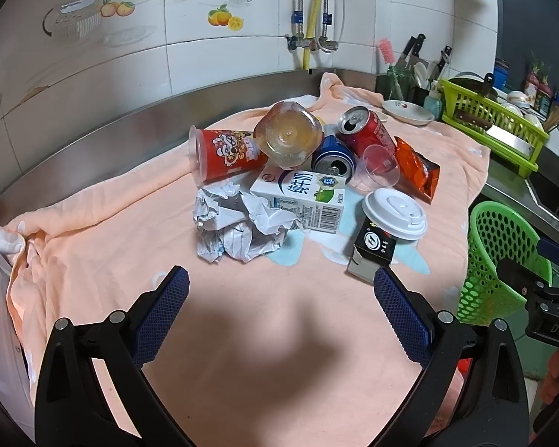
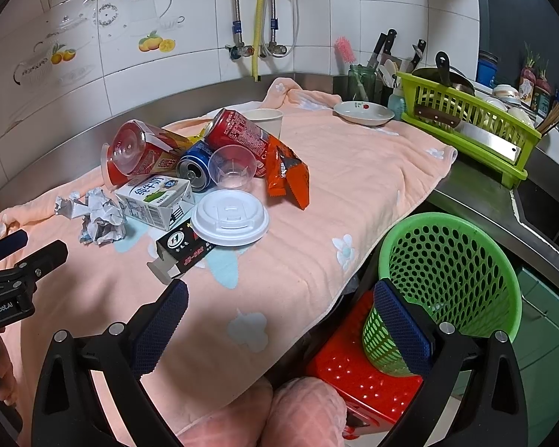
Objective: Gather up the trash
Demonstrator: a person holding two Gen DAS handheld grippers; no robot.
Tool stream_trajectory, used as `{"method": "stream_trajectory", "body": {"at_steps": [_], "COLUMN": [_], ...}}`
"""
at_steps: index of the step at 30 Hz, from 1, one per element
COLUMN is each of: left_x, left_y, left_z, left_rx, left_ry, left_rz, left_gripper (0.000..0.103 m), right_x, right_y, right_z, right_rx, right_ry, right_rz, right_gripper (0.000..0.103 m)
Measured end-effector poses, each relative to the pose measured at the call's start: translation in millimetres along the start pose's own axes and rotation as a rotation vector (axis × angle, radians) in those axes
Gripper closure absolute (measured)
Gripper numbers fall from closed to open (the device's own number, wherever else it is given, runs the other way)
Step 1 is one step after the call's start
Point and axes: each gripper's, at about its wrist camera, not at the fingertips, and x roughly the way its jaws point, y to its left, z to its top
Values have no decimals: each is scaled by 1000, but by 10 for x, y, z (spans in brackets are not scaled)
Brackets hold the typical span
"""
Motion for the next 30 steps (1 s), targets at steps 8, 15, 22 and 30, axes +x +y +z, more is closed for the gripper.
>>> {"method": "stream_trajectory", "body": {"at_steps": [8,15,22,30], "left_x": [-5,14,20,22], "left_y": [30,61,71,74], "left_z": [11,17,19,24], "left_rx": [-9,-18,-18,-21], "left_ry": [3,5,5,3], "left_rz": [4,9,10,10], "left_gripper": [5,5,5,5], "right_x": [10,42,51,59], "right_y": [9,32,35,33], "right_z": [1,-8,-10,-12], "right_rx": [-1,-4,-5,-4], "right_ry": [2,8,11,12], "right_rz": [2,4,4,1], "right_gripper": [6,6,6,6]}}
